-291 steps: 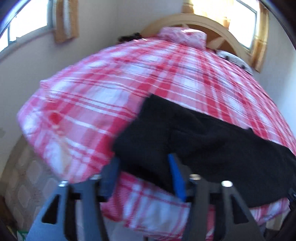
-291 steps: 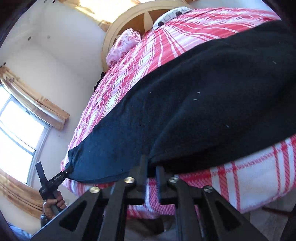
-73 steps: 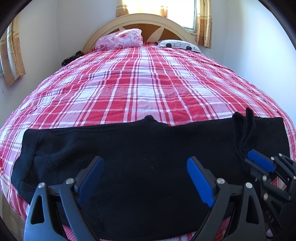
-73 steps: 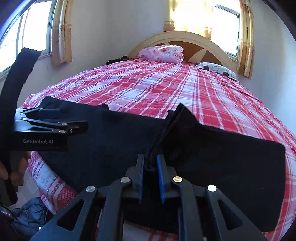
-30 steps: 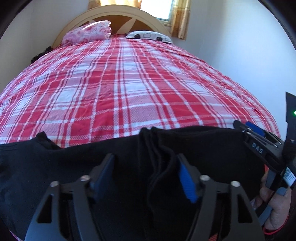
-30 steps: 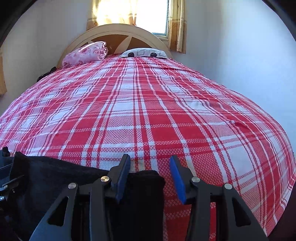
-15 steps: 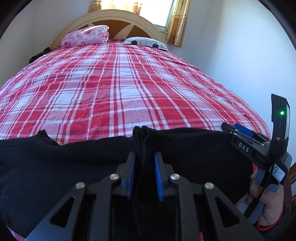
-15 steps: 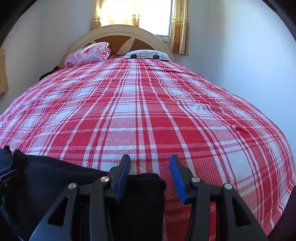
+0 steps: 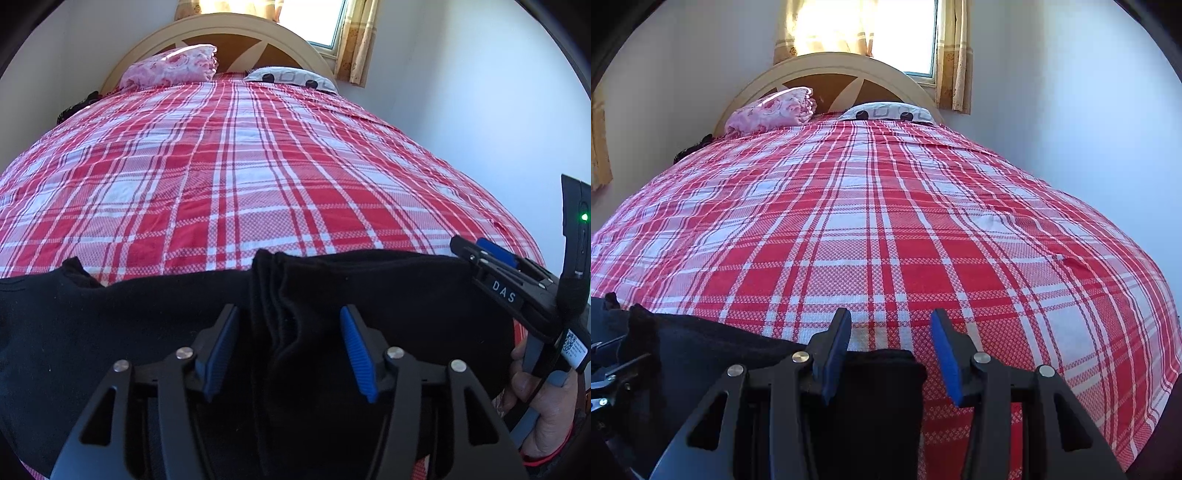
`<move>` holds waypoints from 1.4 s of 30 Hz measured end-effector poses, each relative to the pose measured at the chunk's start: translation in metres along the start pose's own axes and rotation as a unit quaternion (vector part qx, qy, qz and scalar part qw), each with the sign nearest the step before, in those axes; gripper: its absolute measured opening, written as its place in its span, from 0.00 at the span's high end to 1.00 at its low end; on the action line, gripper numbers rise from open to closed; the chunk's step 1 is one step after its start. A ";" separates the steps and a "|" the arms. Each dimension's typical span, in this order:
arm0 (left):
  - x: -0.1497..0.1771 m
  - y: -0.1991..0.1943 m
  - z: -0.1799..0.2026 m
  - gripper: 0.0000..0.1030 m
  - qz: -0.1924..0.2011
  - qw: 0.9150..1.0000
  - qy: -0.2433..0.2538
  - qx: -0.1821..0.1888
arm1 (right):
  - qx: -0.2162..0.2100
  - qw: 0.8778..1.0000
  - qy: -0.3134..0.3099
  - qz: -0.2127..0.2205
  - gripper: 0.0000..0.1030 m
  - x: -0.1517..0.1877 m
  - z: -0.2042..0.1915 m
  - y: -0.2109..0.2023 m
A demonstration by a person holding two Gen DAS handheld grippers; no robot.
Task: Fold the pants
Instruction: 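Pinch the folded pants middle with the left gripper while the right gripper holds its edge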
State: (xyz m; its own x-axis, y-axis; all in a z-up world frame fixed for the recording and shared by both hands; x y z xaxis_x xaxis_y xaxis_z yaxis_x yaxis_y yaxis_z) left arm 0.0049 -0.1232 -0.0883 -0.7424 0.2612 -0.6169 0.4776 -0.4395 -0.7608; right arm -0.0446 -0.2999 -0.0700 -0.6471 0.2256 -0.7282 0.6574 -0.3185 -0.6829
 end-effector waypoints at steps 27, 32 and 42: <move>-0.002 -0.021 0.002 0.86 0.028 0.999 0.020 -0.003 | 0.020 0.999 -0.021 0.025 0.54 -0.012 -0.012 -0.019; 0.004 -0.019 -0.001 0.86 0.021 1.000 0.018 -0.011 | 0.019 0.999 -0.025 0.025 0.54 -0.013 -0.016 -0.024; -0.001 -0.030 -0.020 0.66 0.035 0.999 -0.001 -0.039 | 0.013 0.999 -0.025 0.016 0.54 -0.007 -0.019 -0.024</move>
State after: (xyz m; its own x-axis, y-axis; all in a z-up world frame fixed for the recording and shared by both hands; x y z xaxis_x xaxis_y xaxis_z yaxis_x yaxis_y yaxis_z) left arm 0.0006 -0.0935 -0.0694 -0.7061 0.2311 -0.6693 0.5636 -0.3888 -0.7288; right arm -0.0484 -0.2766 -0.0492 -0.6456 0.1682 -0.7449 0.6677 -0.3490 -0.6575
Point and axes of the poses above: each gripper's, at about its wrist camera, not at the fingertips, and y roughly the way its jaws point, z to its right, x to its underside, the point moved 8 cm from there along y, roughly the way its jaws point, and after that the axes turned 4 degrees about -z, right-handed, at the moved point
